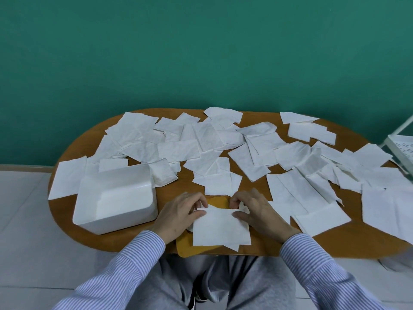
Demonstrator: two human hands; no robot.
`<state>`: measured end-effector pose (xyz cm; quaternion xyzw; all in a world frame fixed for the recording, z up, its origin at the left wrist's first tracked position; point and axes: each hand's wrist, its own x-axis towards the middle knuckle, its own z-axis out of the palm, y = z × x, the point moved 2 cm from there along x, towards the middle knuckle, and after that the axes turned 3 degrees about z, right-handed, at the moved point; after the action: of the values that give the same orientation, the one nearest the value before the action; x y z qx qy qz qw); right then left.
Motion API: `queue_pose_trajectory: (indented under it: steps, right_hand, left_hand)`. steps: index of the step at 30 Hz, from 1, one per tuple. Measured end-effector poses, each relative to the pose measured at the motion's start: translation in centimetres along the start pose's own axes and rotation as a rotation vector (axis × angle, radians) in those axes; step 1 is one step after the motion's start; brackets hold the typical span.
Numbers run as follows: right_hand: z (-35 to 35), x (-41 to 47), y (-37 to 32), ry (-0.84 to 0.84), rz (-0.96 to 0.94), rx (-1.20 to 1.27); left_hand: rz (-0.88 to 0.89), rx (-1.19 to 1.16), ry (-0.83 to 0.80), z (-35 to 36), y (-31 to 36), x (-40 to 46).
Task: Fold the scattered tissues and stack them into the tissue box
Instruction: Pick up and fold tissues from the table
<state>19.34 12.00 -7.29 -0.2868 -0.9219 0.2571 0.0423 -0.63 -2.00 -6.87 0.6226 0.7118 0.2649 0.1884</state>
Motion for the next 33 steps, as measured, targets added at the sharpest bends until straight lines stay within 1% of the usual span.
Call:
queue_pose_trajectory:
  steps: [6, 10, 13, 16, 19, 21, 24, 28, 33]
  right_hand:
    - [-1.2, 0.3, -1.1, -0.094, -0.045, 0.089]
    - [-2.2, 0.6, -2.7, -0.142, -0.056, 0.151]
    - [-3.2, 0.7, -3.9, -0.127, -0.069, 0.266]
    - [-4.5, 1.1, -5.4, -0.08, -0.095, 0.311]
    - [-5.8, 1.7, -7.1, -0.033, -0.14, 0.293]
    - [-6.2, 2.3, -8.1, -0.005, -0.186, 0.23]
    - [-6.2, 3.6, -9.5, 0.006, -0.245, 0.15]
    - [-6.3, 5.5, -11.2, 0.018, -0.264, 0.063]
    - [-6.8, 6.2, -12.0, 0.029, -0.26, 0.13]
  left_hand:
    - [0.024, -0.135, 0.012, -1.8, 0.8, -0.4]
    - [0.051, -0.152, 0.063, -3.2, 1.5, -1.1]
    - [0.047, -0.156, 0.097, -4.4, 1.9, -1.7]
    - [0.049, -0.142, 0.144, -6.1, 2.0, -2.4]
    - [0.044, -0.137, 0.189, -8.1, 1.8, -3.0]
    - [0.023, -0.134, 0.224, -9.5, 1.5, -3.2]
    - [-0.008, -0.117, 0.272, -11.3, 1.2, -3.6]
    - [-0.03, -0.096, 0.295, -12.7, 0.5, -3.9]
    - [-0.036, -0.119, 0.309, -13.7, -0.2, -4.1]
